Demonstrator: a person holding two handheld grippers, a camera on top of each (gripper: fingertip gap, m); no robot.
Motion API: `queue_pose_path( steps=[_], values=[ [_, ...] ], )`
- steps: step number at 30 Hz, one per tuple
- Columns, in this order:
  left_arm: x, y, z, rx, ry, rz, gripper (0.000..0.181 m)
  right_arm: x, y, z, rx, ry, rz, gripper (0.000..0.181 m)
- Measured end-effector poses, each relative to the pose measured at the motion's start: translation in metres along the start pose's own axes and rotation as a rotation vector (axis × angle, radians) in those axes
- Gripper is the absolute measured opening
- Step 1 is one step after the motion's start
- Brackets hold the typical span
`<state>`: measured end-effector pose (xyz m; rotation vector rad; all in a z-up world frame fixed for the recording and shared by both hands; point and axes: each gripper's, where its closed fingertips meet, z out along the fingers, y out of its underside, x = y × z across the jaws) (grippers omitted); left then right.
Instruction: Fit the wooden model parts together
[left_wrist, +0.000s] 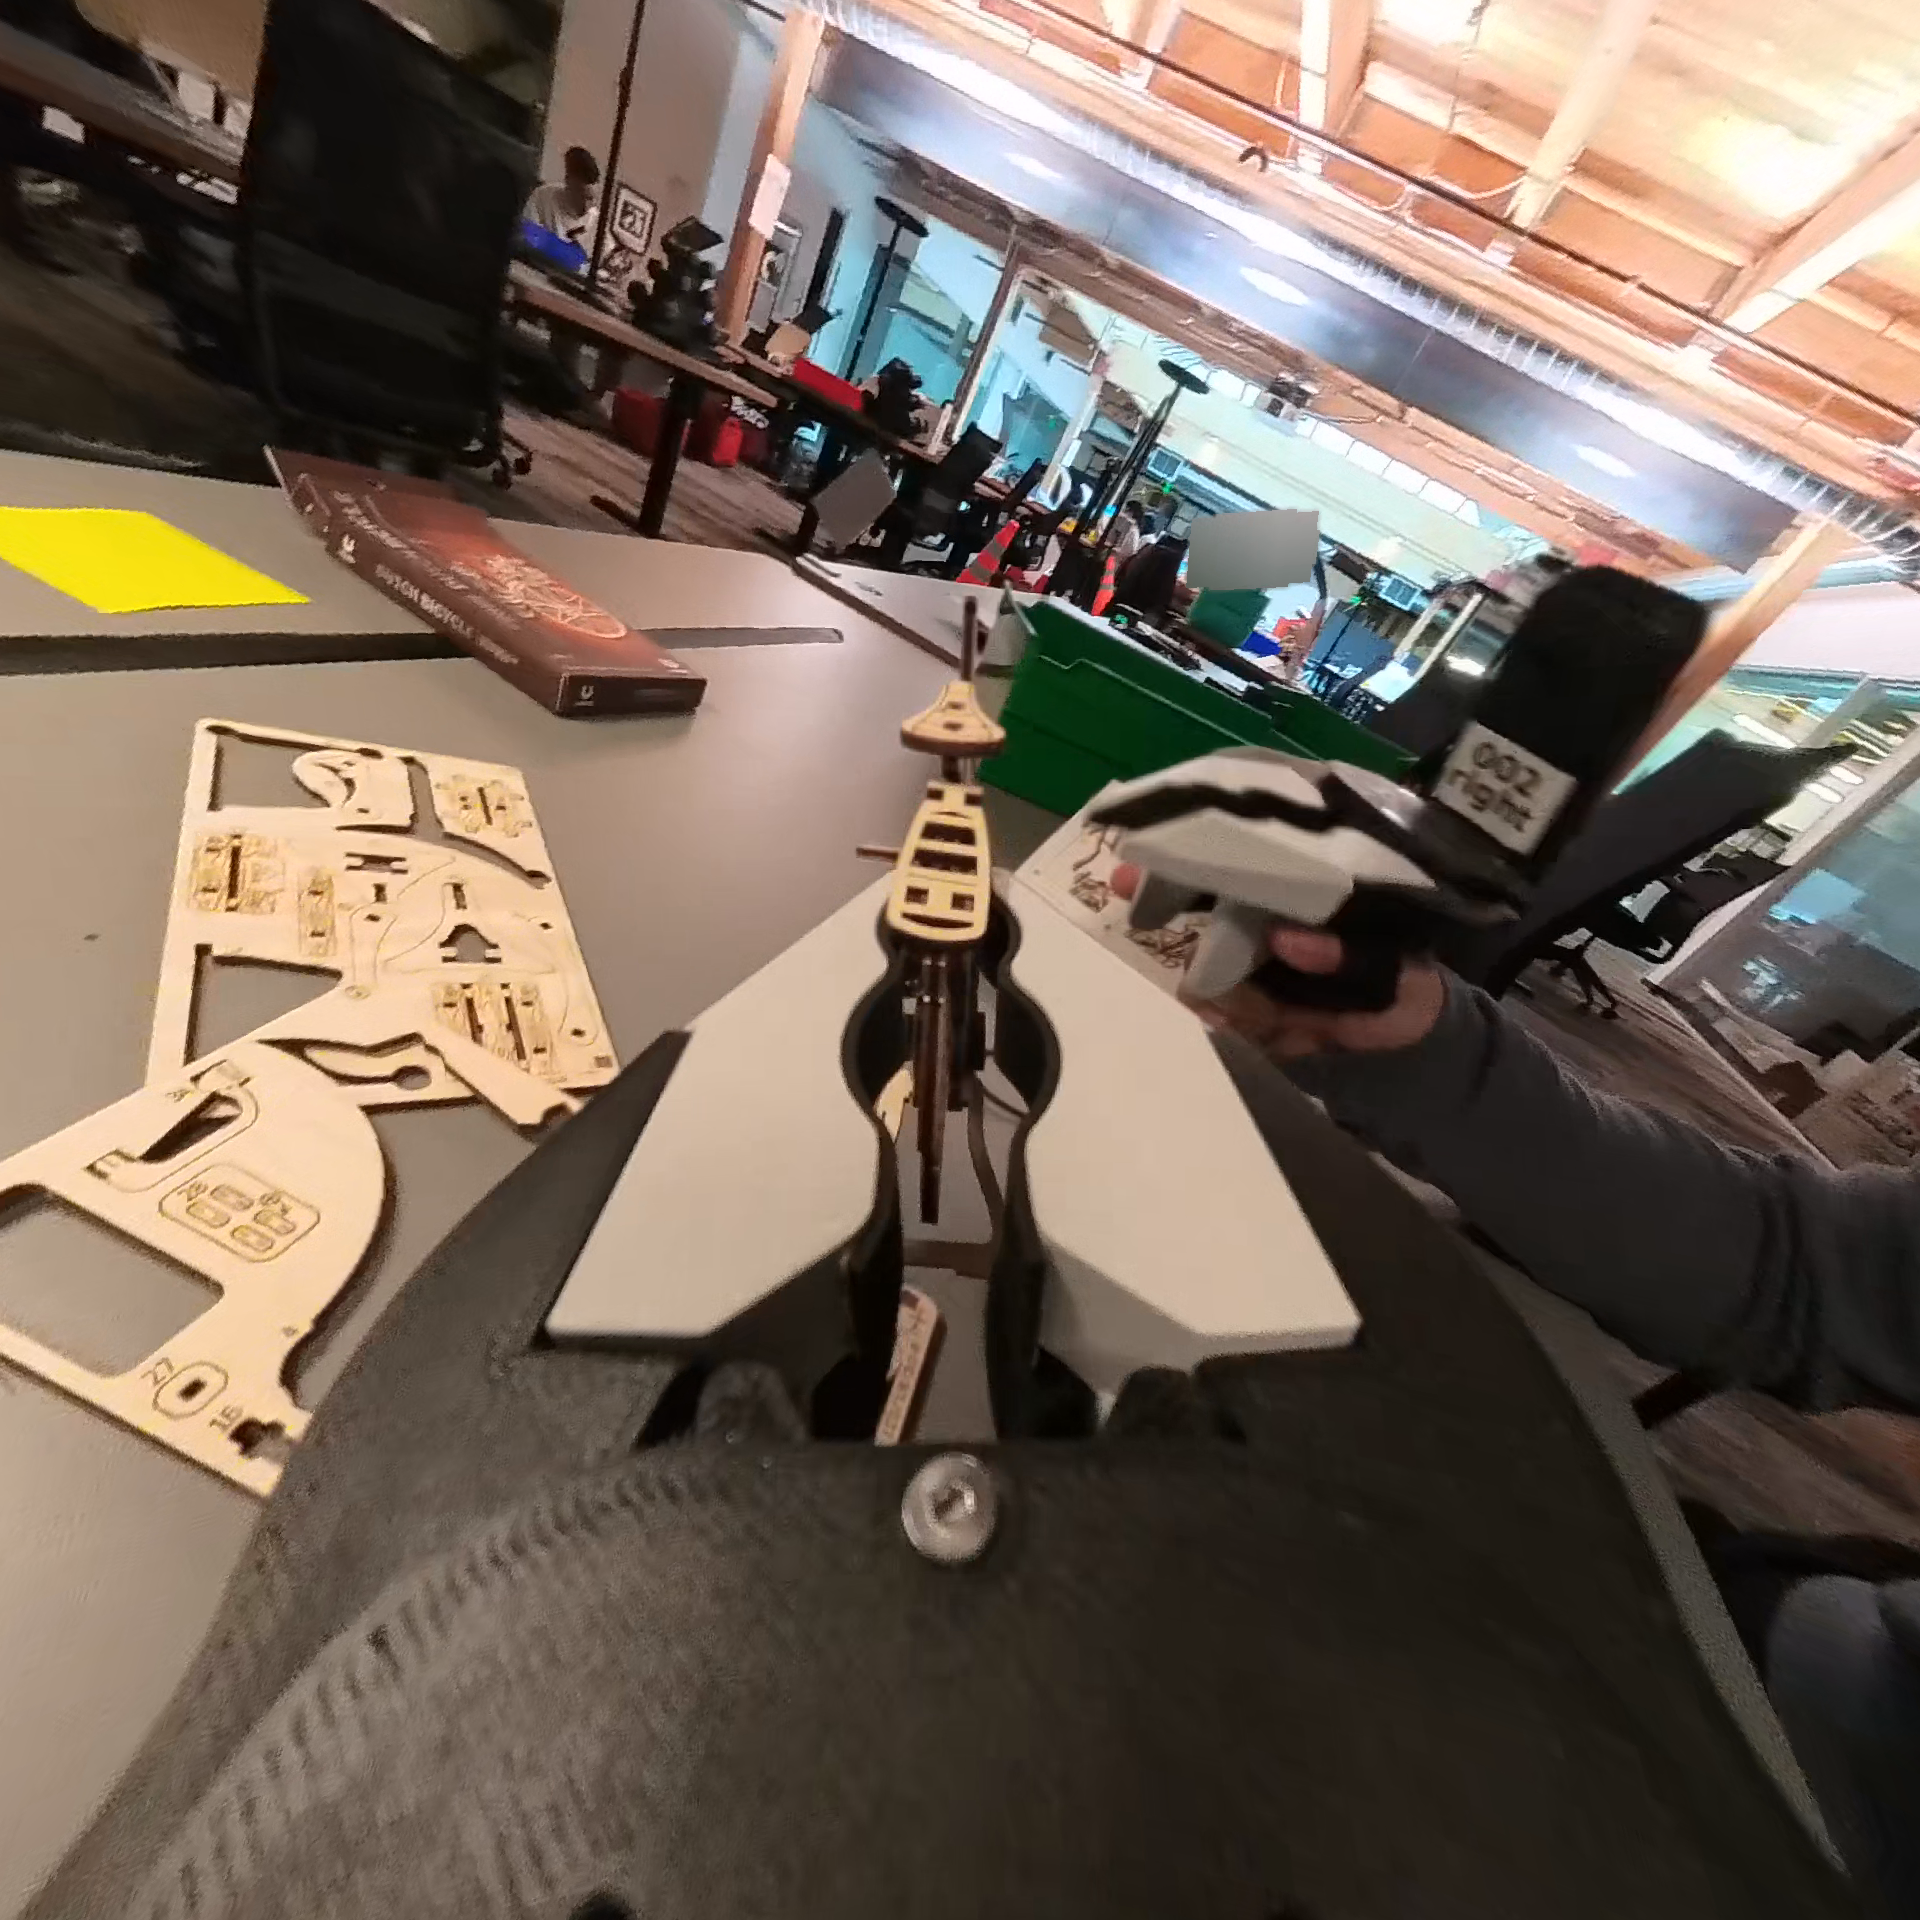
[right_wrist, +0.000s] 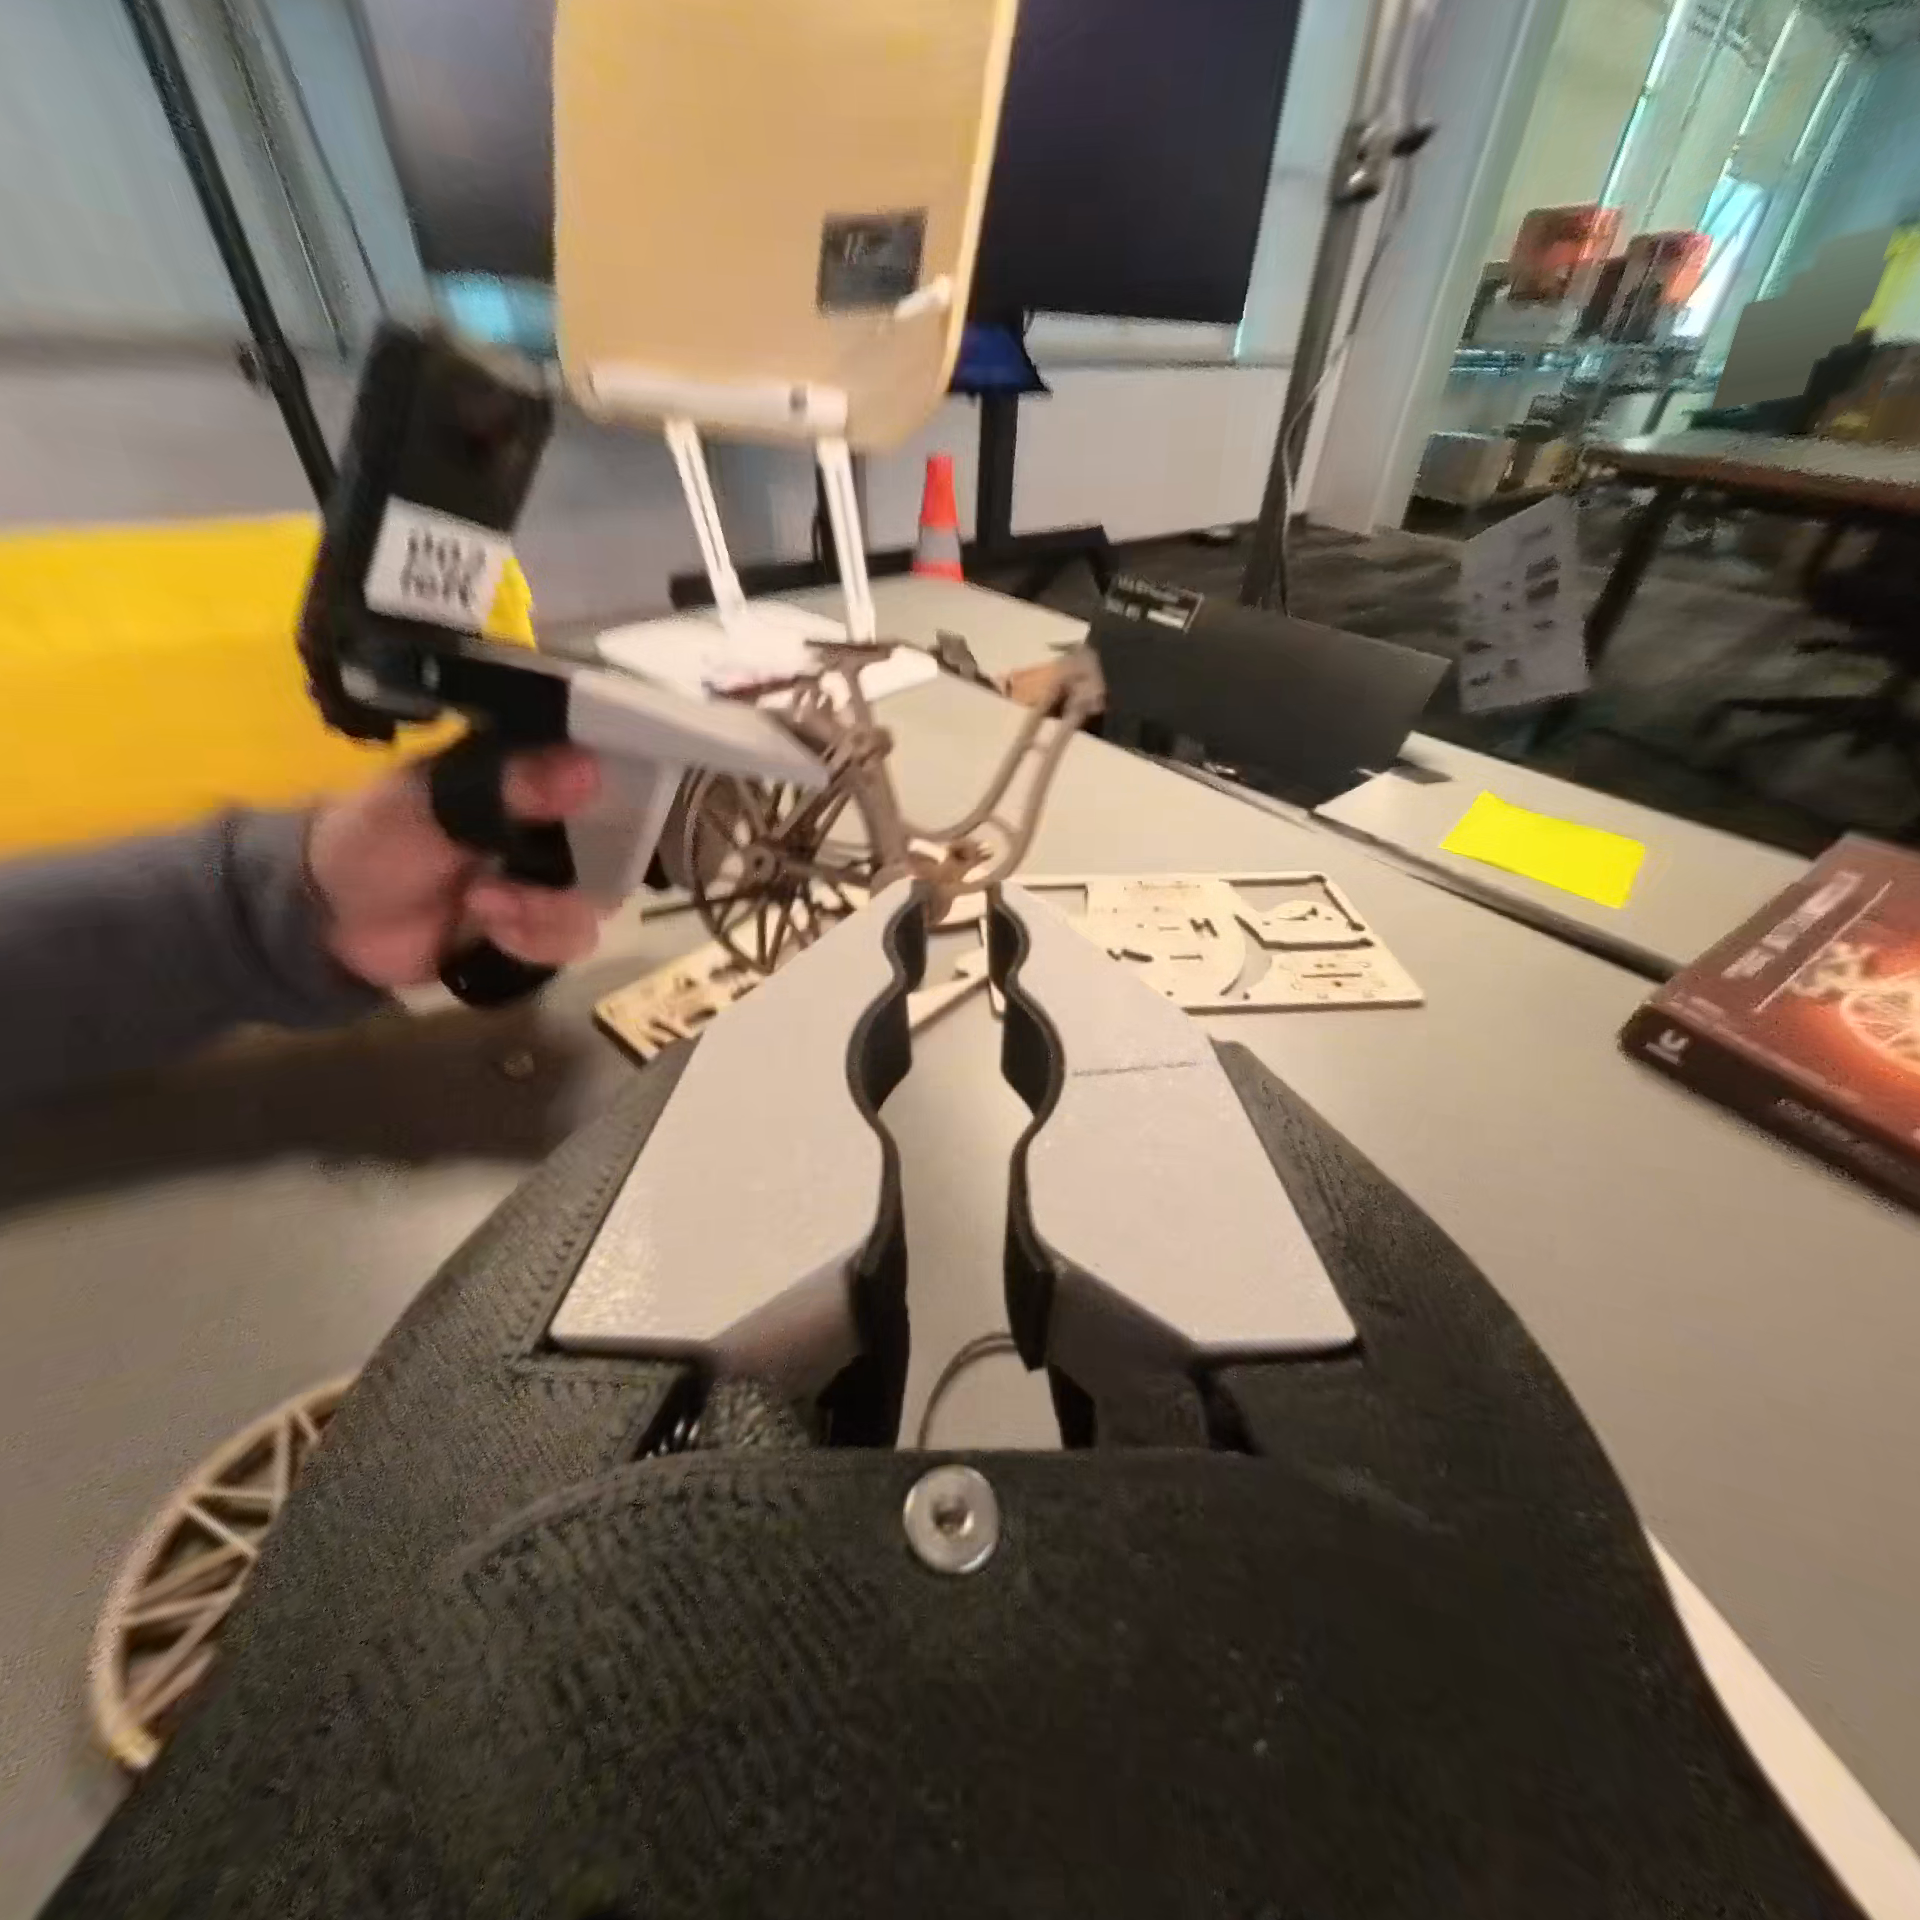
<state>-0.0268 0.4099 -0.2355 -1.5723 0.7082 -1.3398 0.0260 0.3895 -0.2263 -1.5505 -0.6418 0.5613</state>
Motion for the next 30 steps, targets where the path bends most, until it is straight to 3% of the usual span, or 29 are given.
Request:
queue_pose_path(
  steps=[4, 10, 17, 30],
  values=[
    [-0.007, 0.010, 0.003, -0.037, -0.028, -0.012, 0.009, -0.014, 0.021, 0.016, -0.101, 0.081, -0.274, 0.000],
    [-0.004, 0.017, 0.008, -0.071, -0.024, 0.010, 0.009, -0.014, 0.036, 0.025, -0.187, 0.142, -0.462, 0.003],
    [-0.003, 0.020, 0.009, -0.088, -0.021, 0.015, 0.009, -0.012, 0.043, 0.027, -0.236, 0.173, -0.566, 0.001],
    [-0.006, 0.024, 0.010, -0.103, -0.035, 0.014, 0.009, -0.013, 0.050, 0.029, -0.260, 0.167, -0.580, 0.000]
  ],
)
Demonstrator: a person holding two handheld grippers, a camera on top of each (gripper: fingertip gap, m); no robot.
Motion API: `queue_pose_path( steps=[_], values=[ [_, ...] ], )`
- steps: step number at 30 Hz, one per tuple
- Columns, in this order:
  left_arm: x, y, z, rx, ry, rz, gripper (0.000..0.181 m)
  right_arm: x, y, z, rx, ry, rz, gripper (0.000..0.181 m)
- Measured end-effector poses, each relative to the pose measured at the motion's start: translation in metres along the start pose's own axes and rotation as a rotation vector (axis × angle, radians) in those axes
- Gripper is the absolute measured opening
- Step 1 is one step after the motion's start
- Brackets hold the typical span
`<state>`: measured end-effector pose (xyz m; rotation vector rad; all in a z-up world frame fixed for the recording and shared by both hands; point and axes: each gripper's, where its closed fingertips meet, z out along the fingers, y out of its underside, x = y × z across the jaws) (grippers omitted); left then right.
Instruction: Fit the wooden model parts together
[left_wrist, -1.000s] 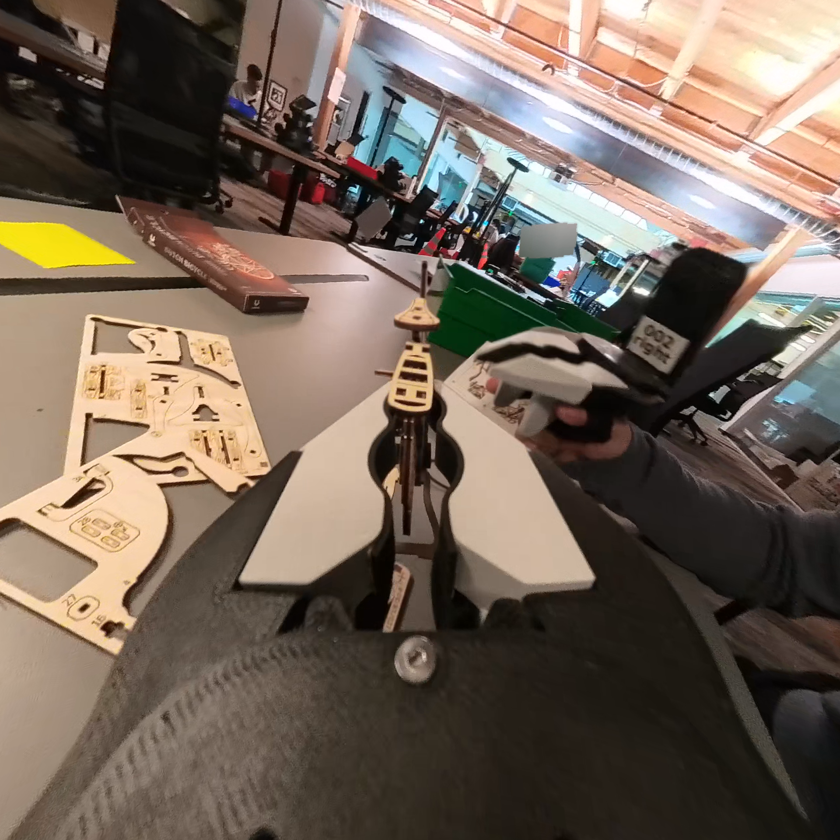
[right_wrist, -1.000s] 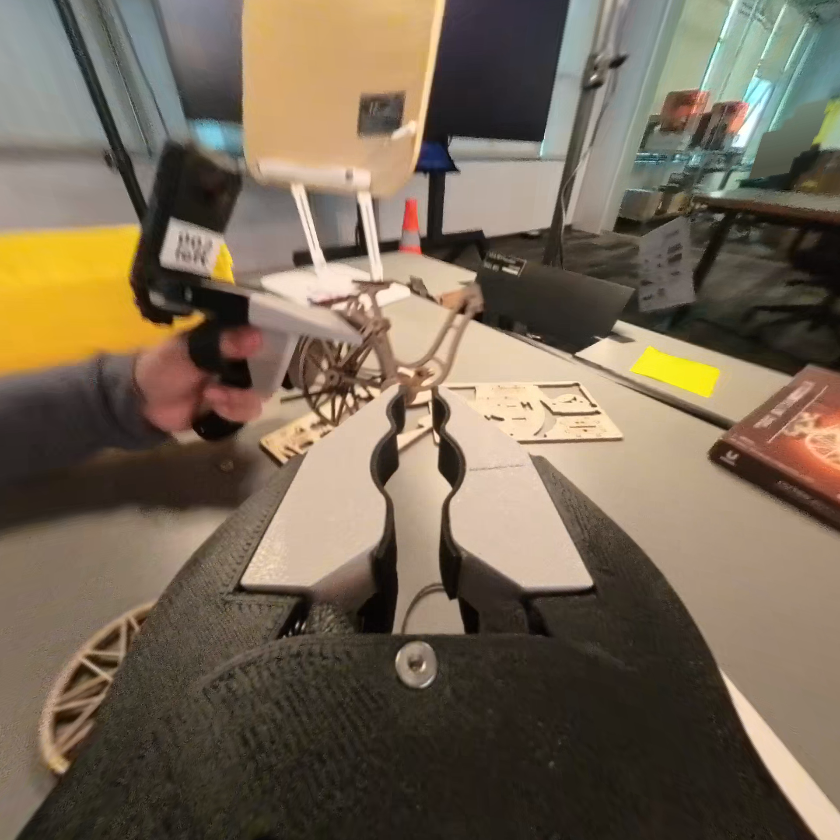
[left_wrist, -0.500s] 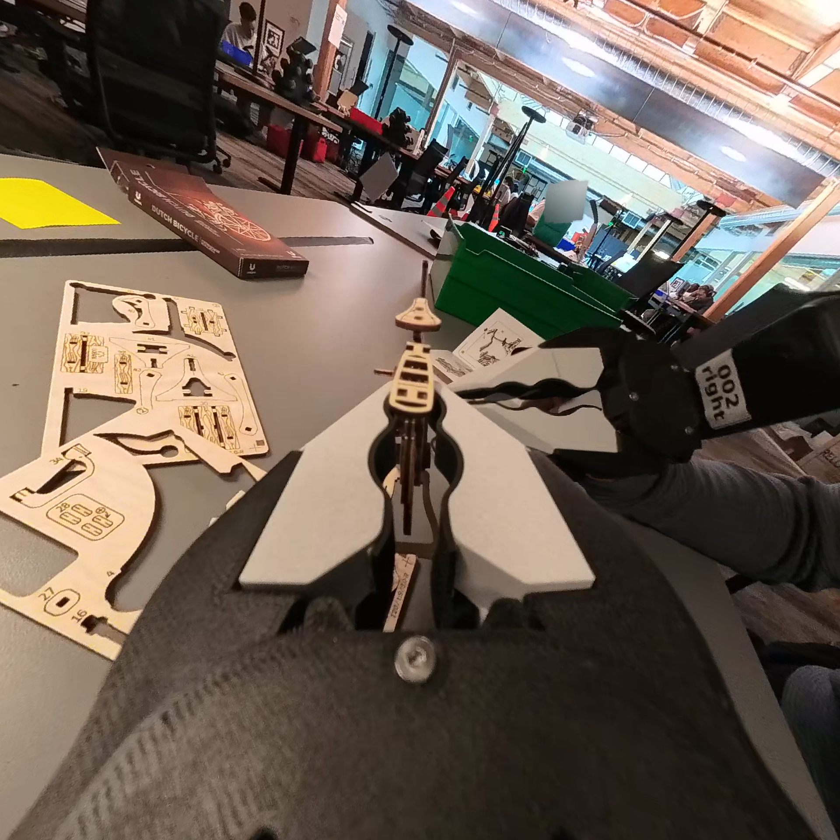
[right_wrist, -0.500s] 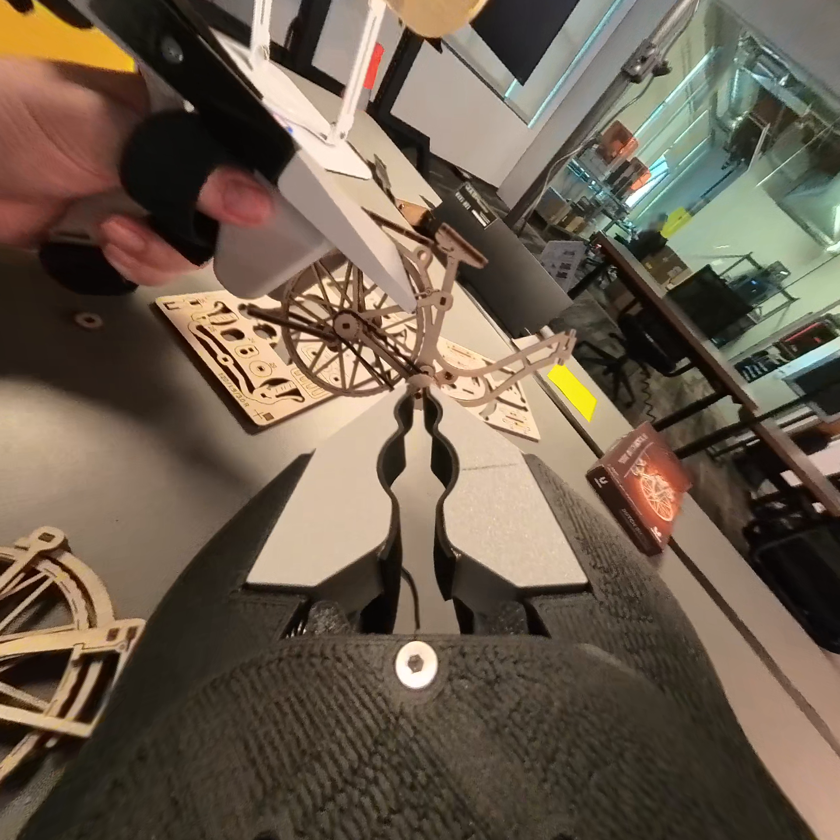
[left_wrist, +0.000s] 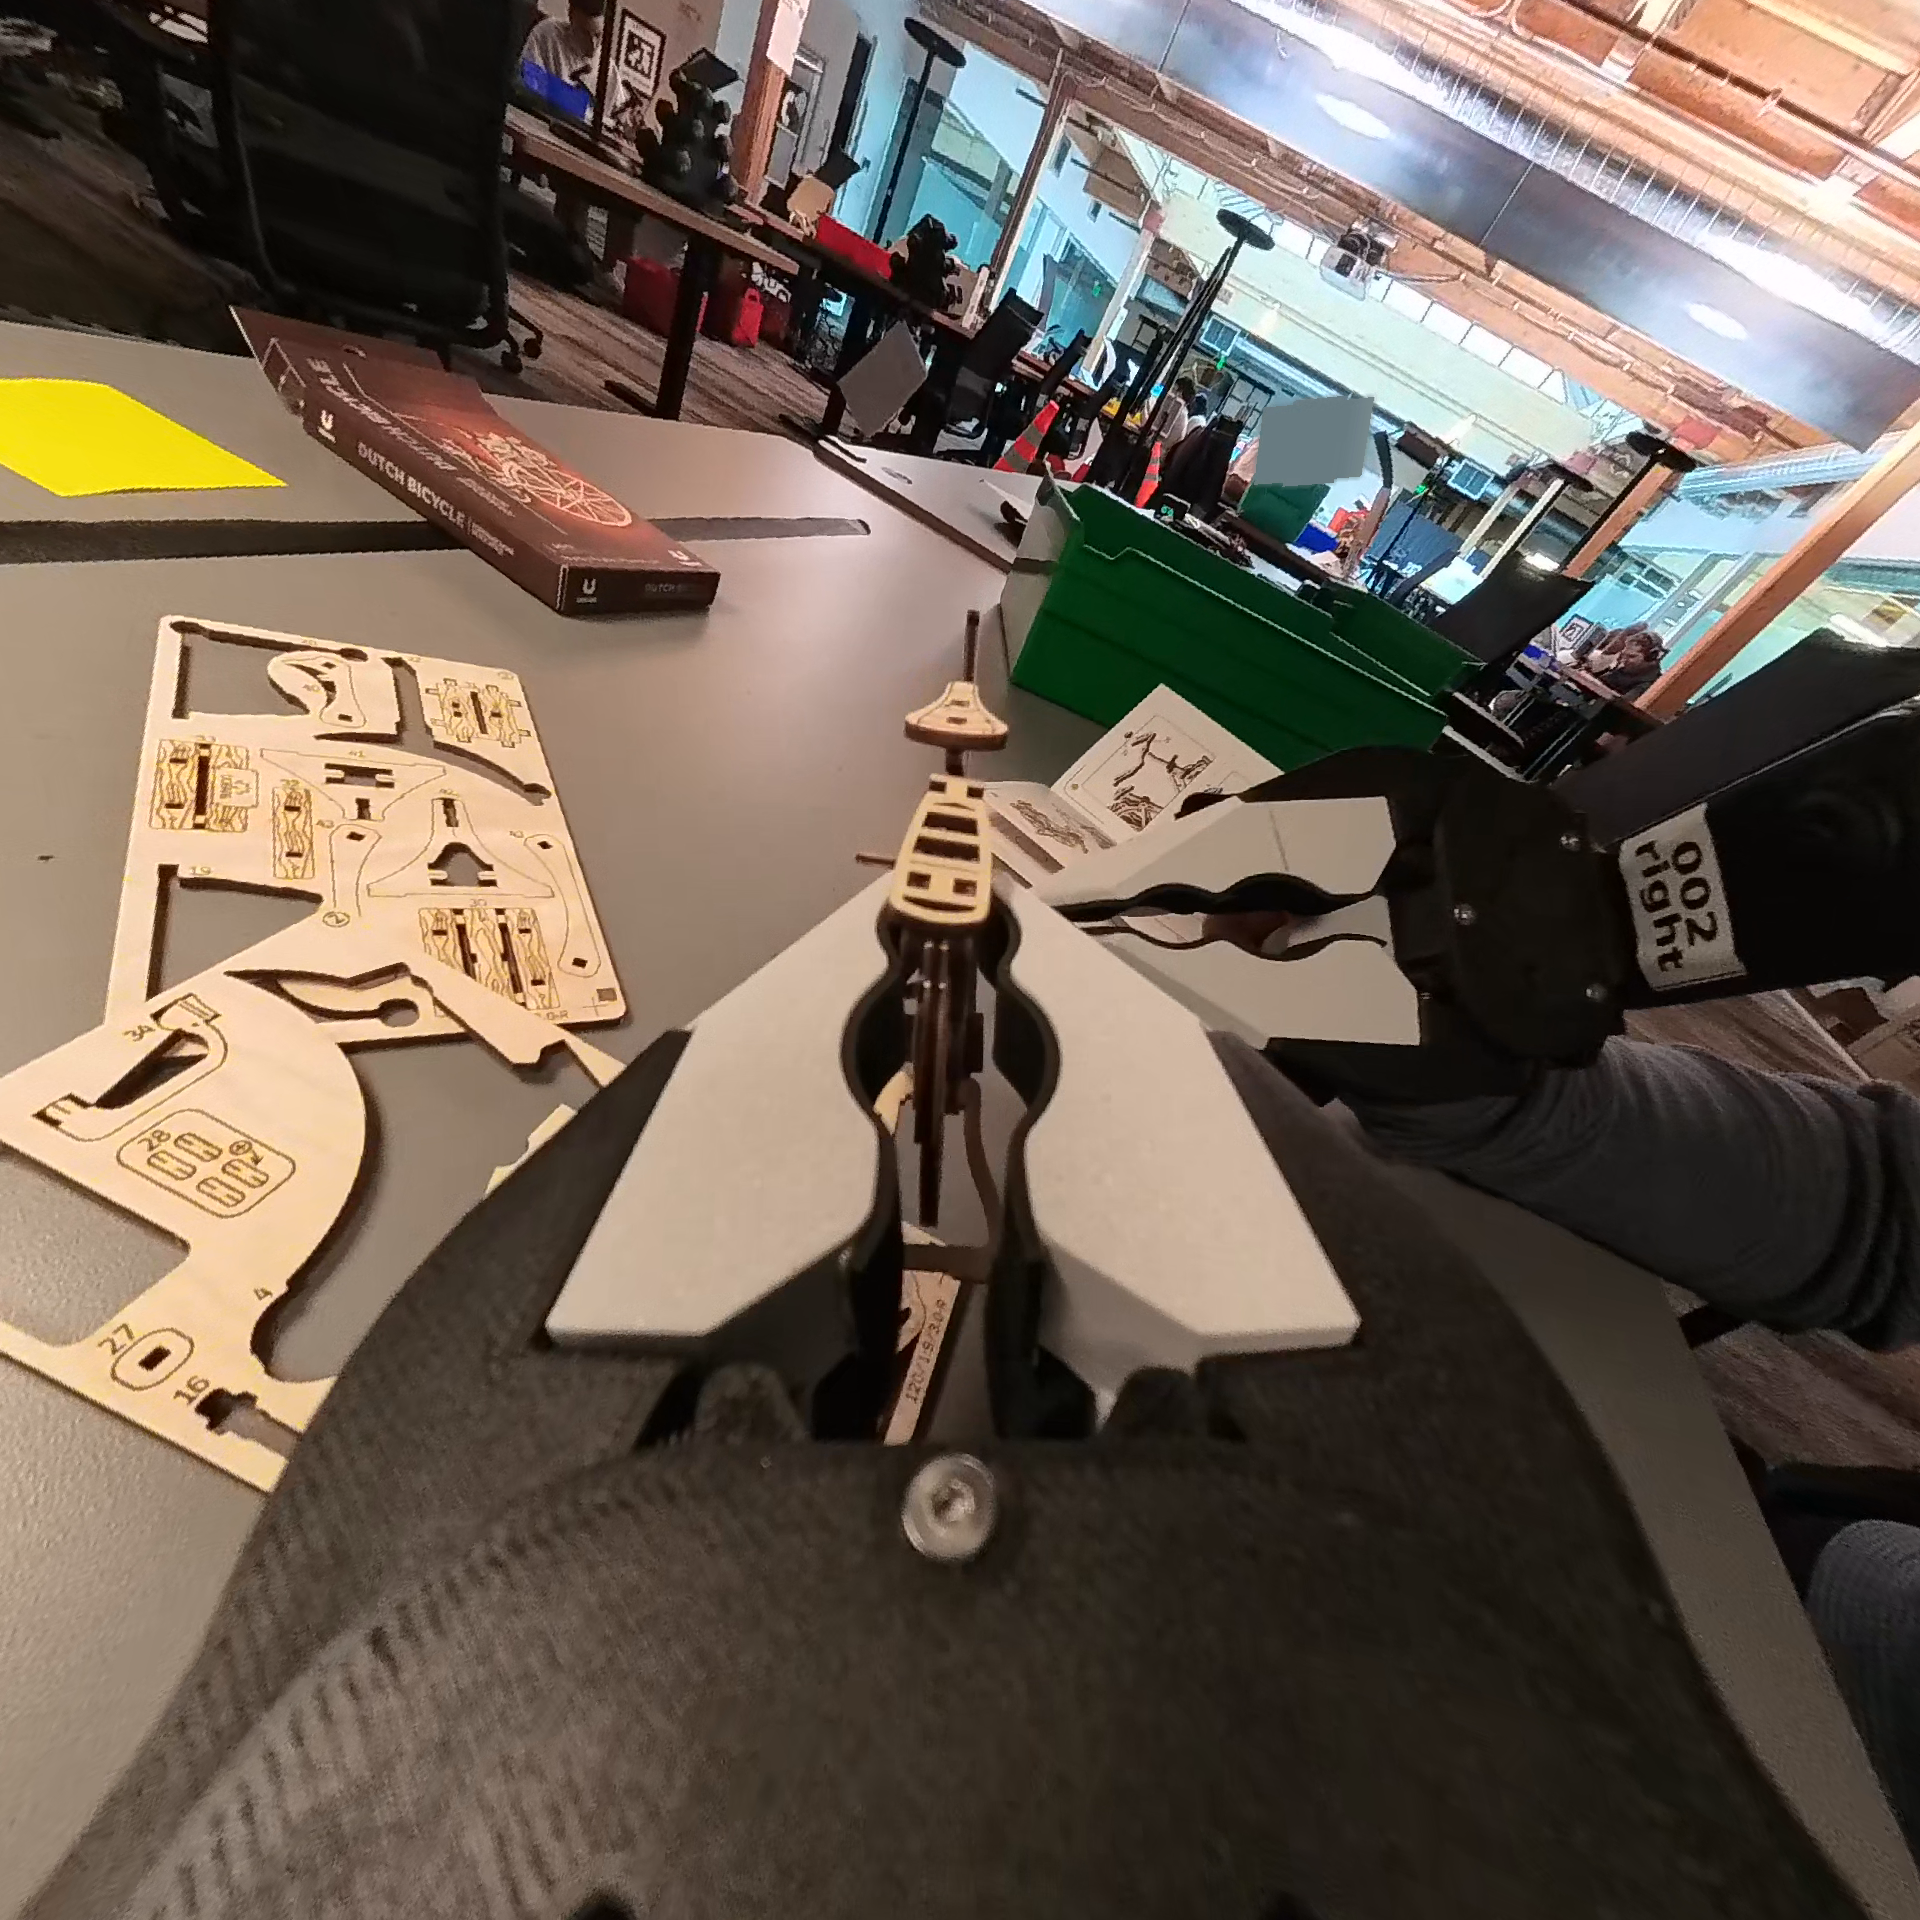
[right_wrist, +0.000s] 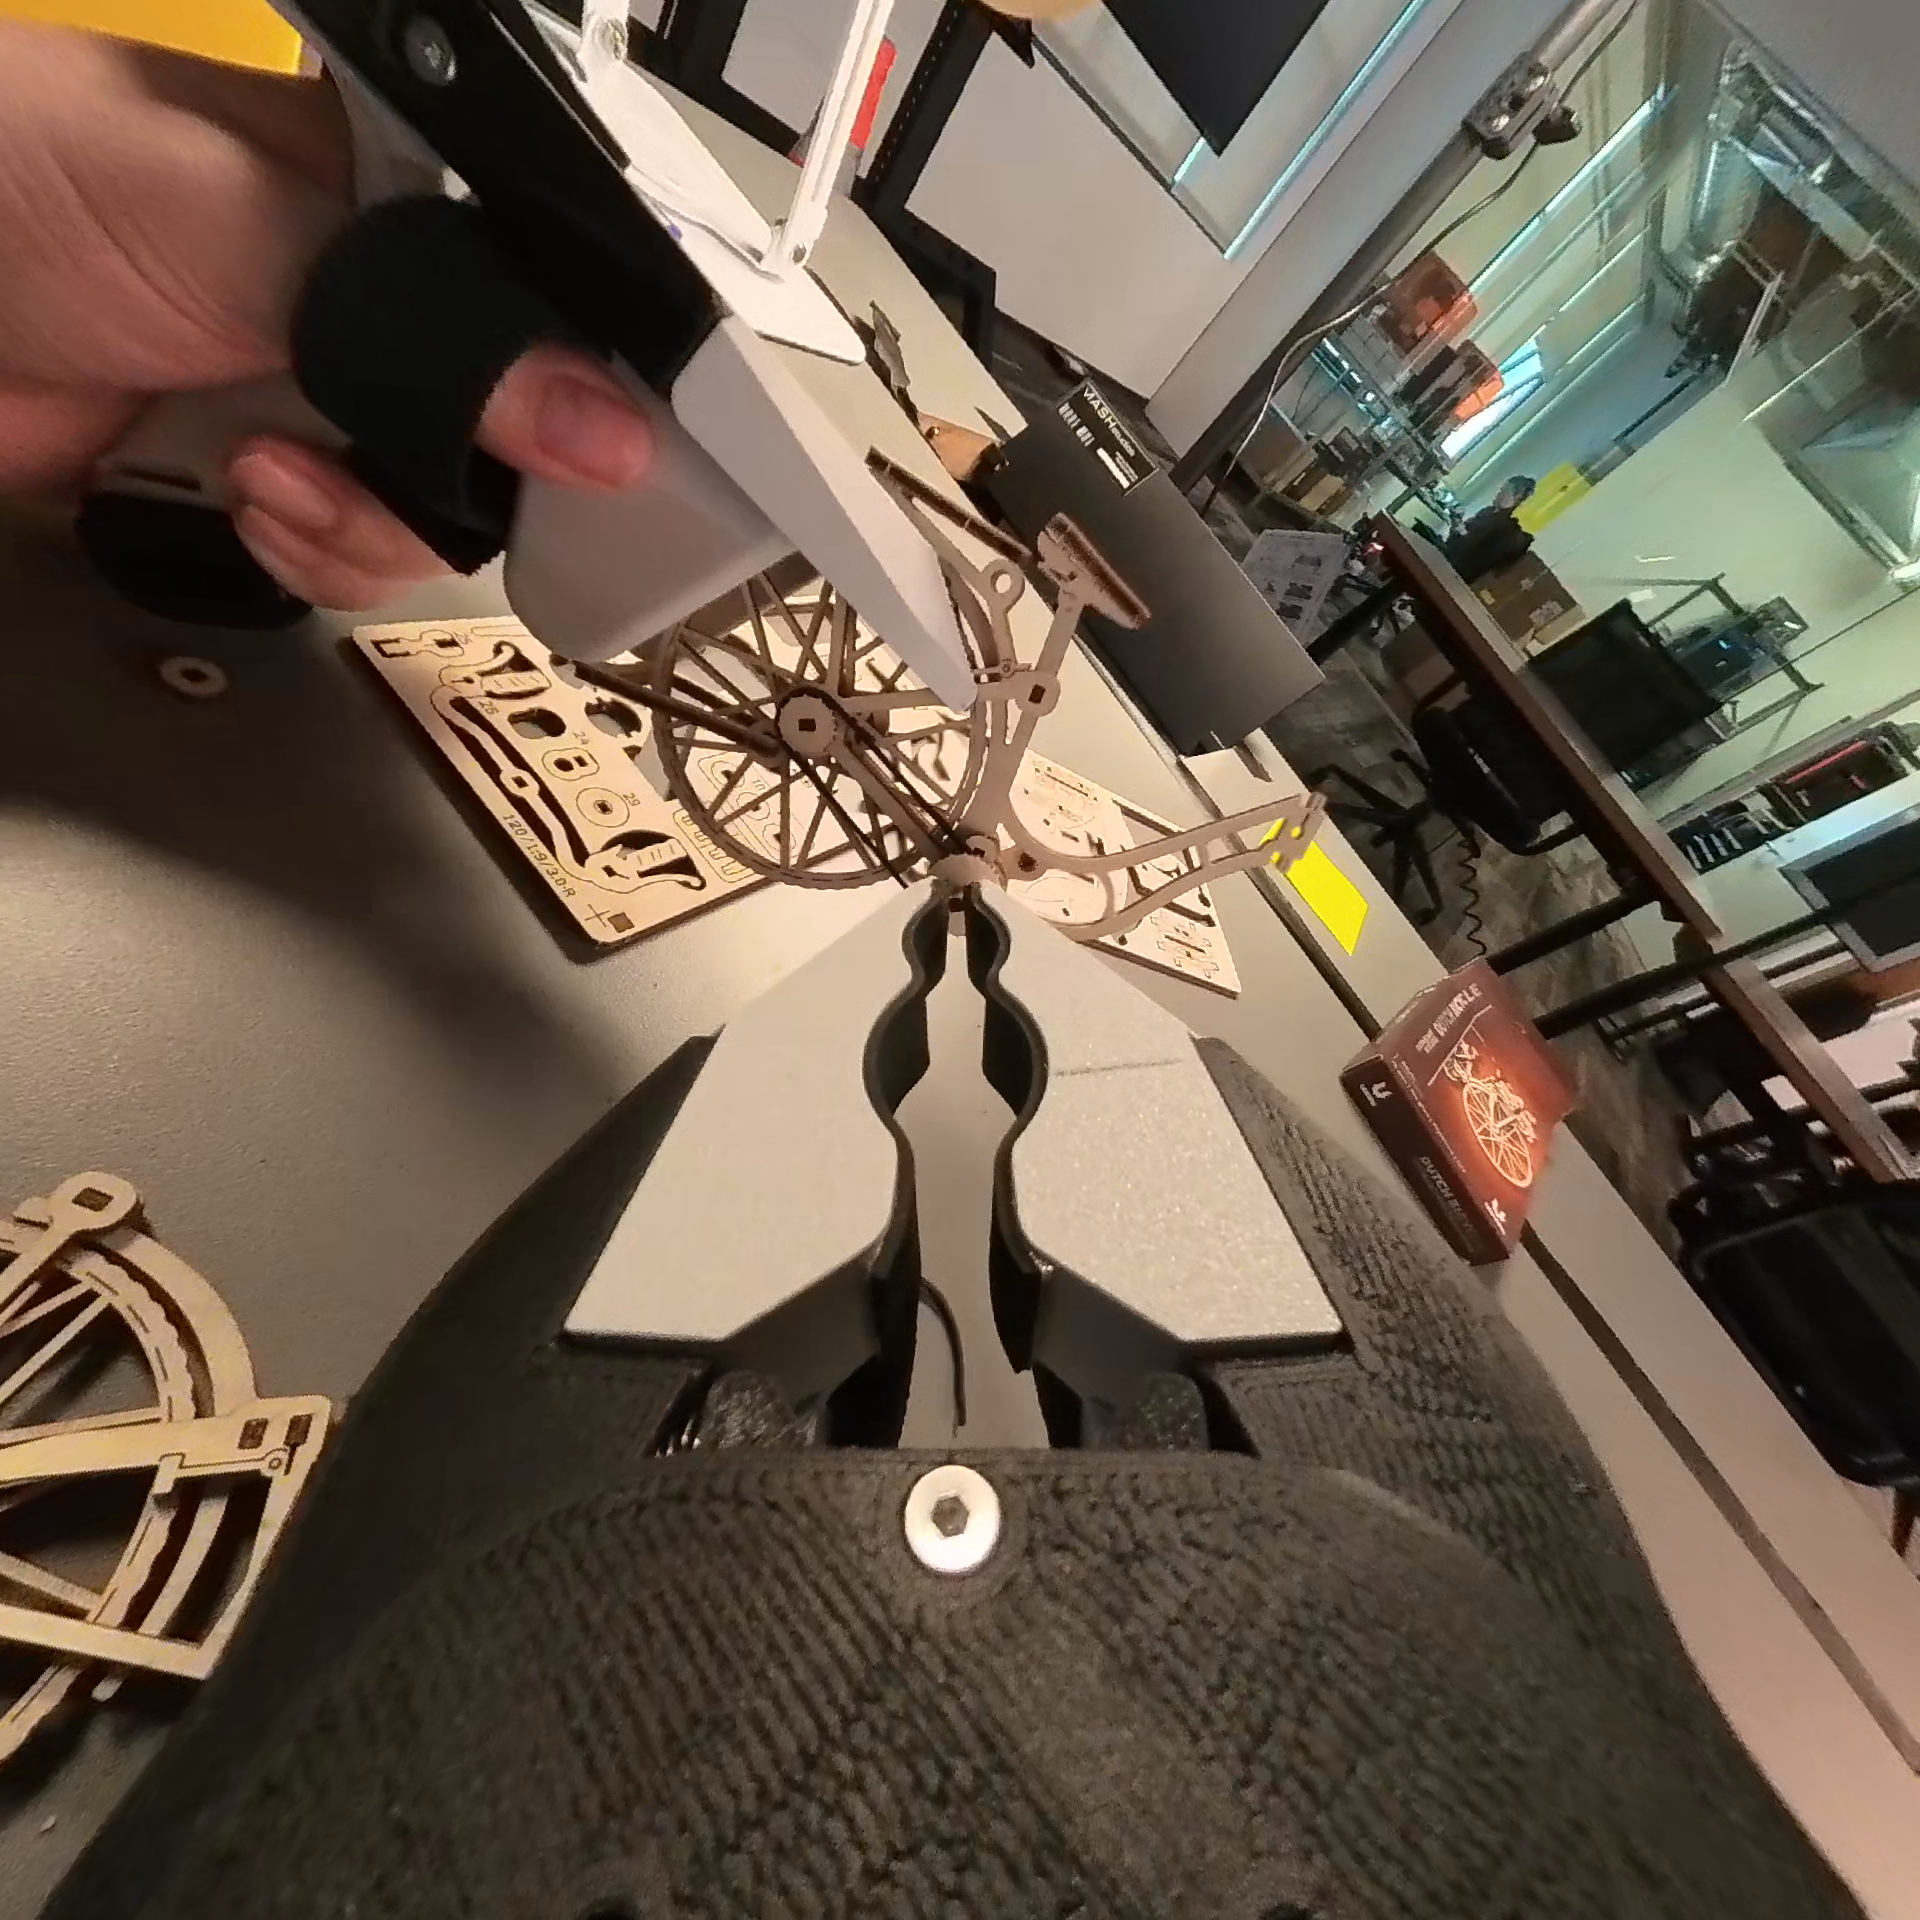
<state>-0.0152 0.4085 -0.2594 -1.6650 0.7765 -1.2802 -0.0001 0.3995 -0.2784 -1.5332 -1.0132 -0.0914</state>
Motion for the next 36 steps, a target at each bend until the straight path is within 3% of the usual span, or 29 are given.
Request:
queue_pose_path(
  steps=[5, 12, 20, 26, 30, 33, 36],
  values=[
    [0.000, 0.000, 0.000, -0.001, 0.003, -0.007, 0.009, 0.000, 0.000, 0.001, -0.004, 0.012, -0.043, 0.000],
    [-0.001, 0.001, 0.001, -0.005, -0.002, -0.008, 0.009, 0.000, 0.002, 0.002, -0.041, 0.085, -0.279, 0.000],
    [0.004, -0.001, 0.001, 0.012, 0.042, -0.038, 0.008, -0.004, -0.017, -0.006, 0.079, 0.051, -0.189, 0.020],
    [0.008, -0.009, -0.003, 0.057, 0.082, -0.064, 0.008, 0.017, -0.023, -0.014, 0.153, 0.075, 0.033, 0.034],
    [0.020, -0.017, -0.009, 0.100, 0.192, -0.108, 0.008, 0.047, -0.025, -0.027, 0.261, 0.085, 0.371, 0.048],
    [0.037, -0.021, -0.012, 0.111, 0.331, -0.155, 0.008, 0.045, -0.026, -0.028, 0.314, -0.091, 0.625, 0.042],
    [0.046, -0.016, -0.010, 0.075, 0.369, -0.144, 0.008, 0.032, -0.034, -0.032, 0.400, -0.354, 0.894, 0.029]
  ],
)
